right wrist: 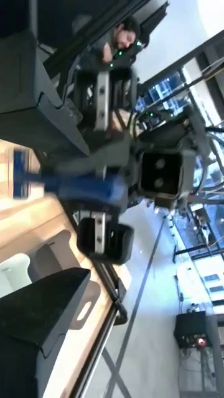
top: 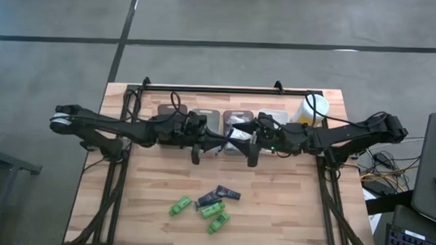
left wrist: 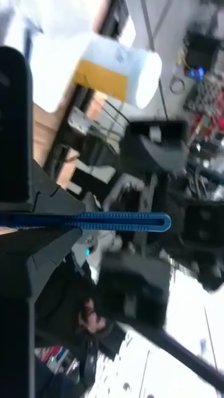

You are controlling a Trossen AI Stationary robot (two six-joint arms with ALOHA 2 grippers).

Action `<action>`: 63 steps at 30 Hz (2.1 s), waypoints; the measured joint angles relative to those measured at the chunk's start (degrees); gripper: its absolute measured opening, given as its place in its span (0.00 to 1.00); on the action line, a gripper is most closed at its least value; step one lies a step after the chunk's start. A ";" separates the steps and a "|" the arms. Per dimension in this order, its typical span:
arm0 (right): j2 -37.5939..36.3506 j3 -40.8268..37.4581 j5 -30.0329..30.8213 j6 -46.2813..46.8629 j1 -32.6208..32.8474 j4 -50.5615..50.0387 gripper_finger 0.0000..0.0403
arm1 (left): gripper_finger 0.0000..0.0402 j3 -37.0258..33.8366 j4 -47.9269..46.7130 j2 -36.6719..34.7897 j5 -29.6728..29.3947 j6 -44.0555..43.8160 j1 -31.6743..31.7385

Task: Pick & Place Travel size toiletries
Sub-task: Put the blue razor into the white bin

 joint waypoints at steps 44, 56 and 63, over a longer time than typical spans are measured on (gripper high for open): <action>1.81 1.38 -4.01 0.41 0.59 -3.25 0.06 | 0.13 0.00 1.01 2.67 0.08 6.43 0.29; -1.58 1.33 6.83 2.46 0.58 -18.07 0.06 | 0.30 0.00 -10.43 2.27 -0.09 -6.43 0.24; -3.28 1.31 12.60 6.97 0.17 -27.64 0.07 | 0.31 0.00 -11.89 2.23 0.08 -8.65 0.24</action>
